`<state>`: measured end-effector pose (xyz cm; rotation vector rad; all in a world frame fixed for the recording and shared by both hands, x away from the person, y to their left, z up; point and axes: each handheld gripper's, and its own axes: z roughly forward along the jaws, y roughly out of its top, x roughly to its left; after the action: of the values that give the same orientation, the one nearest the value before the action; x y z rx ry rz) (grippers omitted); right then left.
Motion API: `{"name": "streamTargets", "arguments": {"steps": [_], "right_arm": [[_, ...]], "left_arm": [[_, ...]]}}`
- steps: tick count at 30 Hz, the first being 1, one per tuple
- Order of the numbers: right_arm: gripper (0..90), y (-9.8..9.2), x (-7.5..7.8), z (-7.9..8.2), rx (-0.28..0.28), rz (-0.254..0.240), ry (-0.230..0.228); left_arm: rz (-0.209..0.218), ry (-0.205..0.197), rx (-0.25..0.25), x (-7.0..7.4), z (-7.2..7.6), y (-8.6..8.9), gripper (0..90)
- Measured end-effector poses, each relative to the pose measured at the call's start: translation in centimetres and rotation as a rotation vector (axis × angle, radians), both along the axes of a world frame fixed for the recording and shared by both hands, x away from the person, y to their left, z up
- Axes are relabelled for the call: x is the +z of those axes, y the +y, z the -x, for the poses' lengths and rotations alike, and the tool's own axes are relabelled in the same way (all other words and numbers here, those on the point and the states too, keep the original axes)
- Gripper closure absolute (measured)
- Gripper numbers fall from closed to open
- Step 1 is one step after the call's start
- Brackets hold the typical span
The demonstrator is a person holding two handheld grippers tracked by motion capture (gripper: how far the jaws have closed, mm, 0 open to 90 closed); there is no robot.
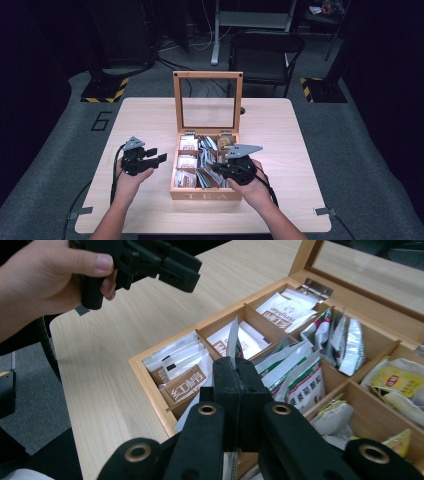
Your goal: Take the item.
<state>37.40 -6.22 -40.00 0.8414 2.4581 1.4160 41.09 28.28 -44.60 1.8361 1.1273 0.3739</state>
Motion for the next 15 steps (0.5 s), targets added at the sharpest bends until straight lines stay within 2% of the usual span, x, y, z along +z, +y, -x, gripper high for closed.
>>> {"name": "streamTargets", "arguments": {"steps": [3,8,15], "right_arm": [[89.9,-0.7,0.7,0.0,-0.002,-0.028,0.004],[89.9,-2.1,1.8,0.0,-0.043,-0.035,-0.012],[89.9,-4.4,2.1,-0.7,-0.108,-0.022,-0.021]], "left_arm": [[0.008,-0.003,0.003,0.0,-0.1,0.0,46.6],[0.010,0.001,0.003,0.0,-0.2,0.1,46.4],[0.013,0.002,0.002,0.0,-0.3,0.0,46.5]]}}
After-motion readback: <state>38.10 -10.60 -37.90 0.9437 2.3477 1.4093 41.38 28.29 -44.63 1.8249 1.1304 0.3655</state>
